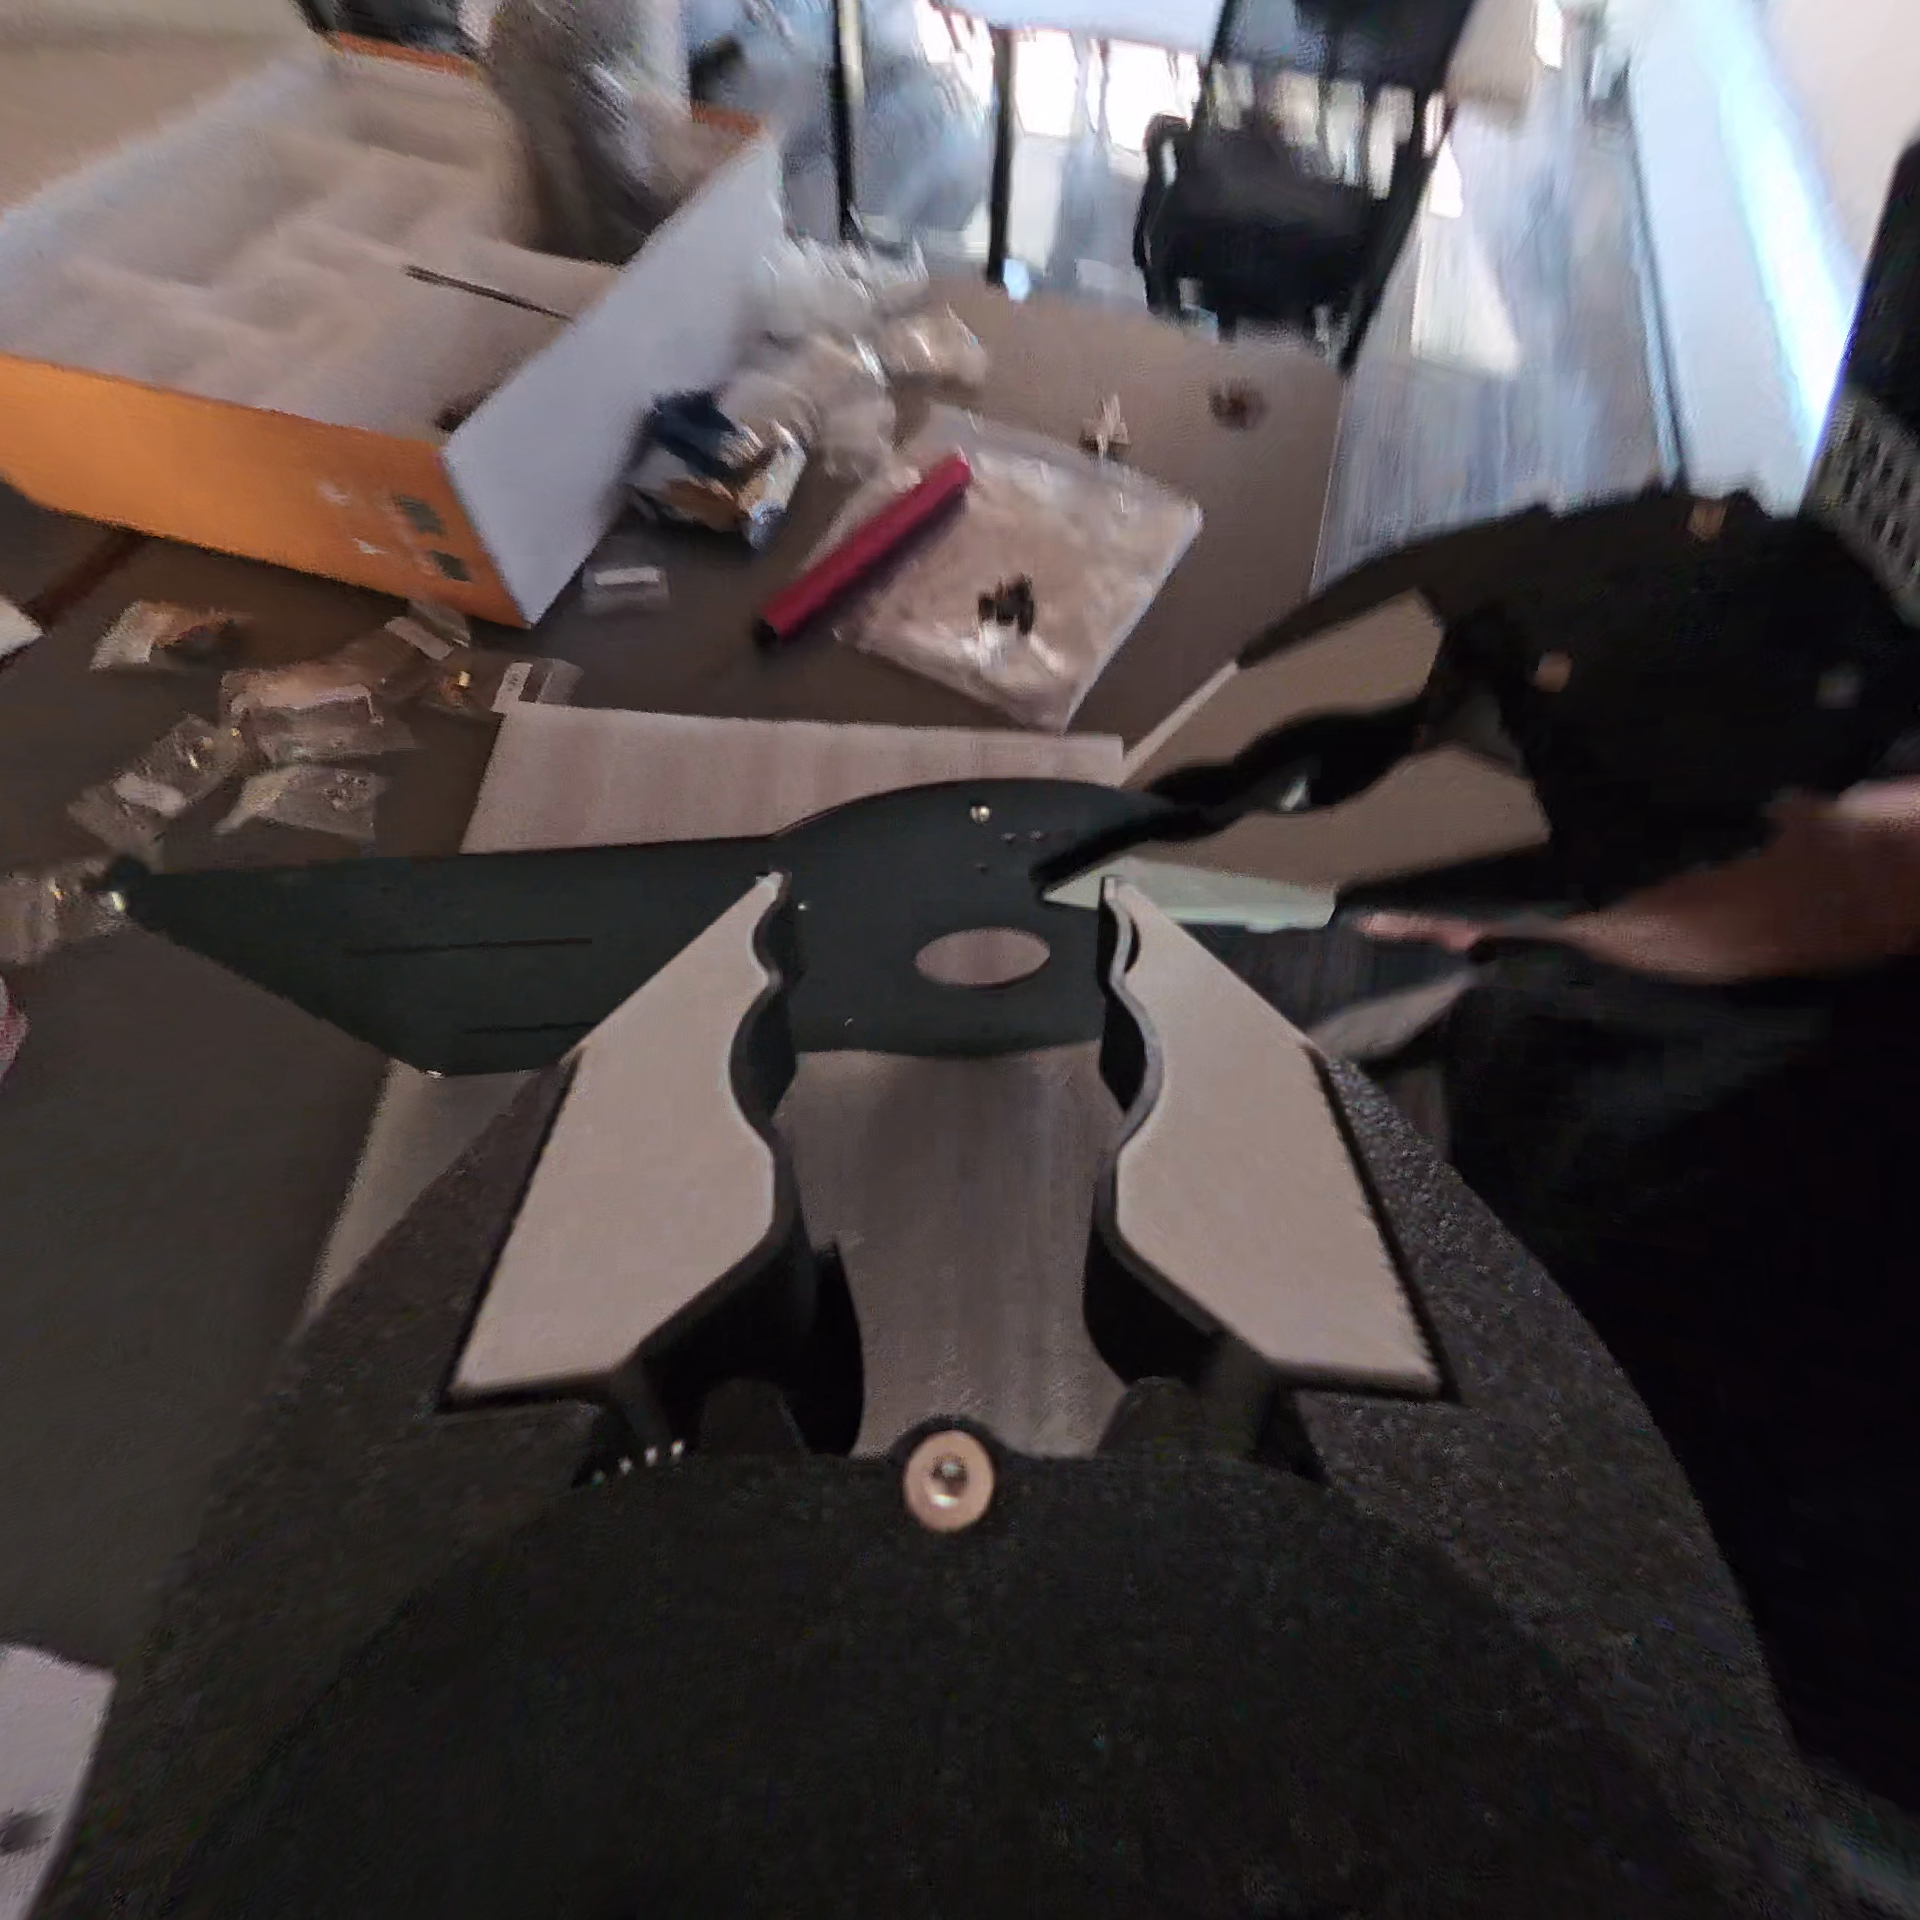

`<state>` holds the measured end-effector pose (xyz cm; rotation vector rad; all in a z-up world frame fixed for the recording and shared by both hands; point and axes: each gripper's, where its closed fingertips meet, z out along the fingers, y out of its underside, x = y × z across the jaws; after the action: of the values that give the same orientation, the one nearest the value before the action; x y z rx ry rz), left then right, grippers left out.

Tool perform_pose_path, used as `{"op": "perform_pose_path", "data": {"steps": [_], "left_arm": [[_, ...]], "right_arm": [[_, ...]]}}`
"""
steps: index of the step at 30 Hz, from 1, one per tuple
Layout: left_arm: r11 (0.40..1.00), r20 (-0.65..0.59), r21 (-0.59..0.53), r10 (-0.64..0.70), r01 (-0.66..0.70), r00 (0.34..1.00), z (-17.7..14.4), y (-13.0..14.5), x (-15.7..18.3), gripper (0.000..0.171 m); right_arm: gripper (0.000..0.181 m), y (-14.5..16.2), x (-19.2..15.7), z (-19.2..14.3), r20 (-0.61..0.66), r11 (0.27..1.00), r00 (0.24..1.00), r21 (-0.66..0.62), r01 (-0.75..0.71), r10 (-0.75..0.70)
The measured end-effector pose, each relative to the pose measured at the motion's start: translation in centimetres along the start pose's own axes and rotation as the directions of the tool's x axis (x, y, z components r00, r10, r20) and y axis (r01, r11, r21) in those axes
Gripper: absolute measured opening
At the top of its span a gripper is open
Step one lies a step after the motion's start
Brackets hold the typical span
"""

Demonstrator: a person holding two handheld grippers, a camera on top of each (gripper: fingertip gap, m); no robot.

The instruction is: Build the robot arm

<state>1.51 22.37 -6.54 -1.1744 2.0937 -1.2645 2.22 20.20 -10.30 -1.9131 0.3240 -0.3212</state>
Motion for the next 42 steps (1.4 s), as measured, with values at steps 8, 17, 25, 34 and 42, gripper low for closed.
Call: {"op": "perform_pose_path", "data": {"steps": [8, 17, 25, 34, 42], "left_arm": [[0.841, -0.331, -0.275, 0.373, -0.467, 0.867, 1.9, 0.8, 0.7, 0.056], [0.730, -0.447, -0.387, 0.385, -0.563, 0.807, 3.0, 1.6, -0.2, 0.028], [0.743, -0.494, -0.444, 0.264, -0.501, 0.828, 2.6, 1.7, 0.3, 0.024], [0.719, -0.504, -0.472, 0.255, -0.510, 0.825, 2.3, 1.9, 0.1, 0.023], [0.663, -0.506, -0.494, 0.305, -0.562, 0.806, 2.4, 2.0, -0.2, 0.023]], "right_arm": [[0.005, 0.0, -0.3, 0.0, 0.032, 1.000, 0.999, -0.009, 0.009, -0.008], [0.007, 0.0, -0.7, 0.0, 0.055, 1.000, 0.998, -0.011, 0.022, -0.021], [0.009, -0.1, -1.1, 0.1, 0.092, 1.000, 0.995, -0.002, 0.022, -0.022], [0.011, 0.0, -1.4, 0.0, 0.128, 0.999, 0.991, 0.000, 0.046, -0.045], [0.012, 0.0, -1.4, 0.0, 0.157, 0.999, 0.987, 0.004, 0.037, -0.037]]}}
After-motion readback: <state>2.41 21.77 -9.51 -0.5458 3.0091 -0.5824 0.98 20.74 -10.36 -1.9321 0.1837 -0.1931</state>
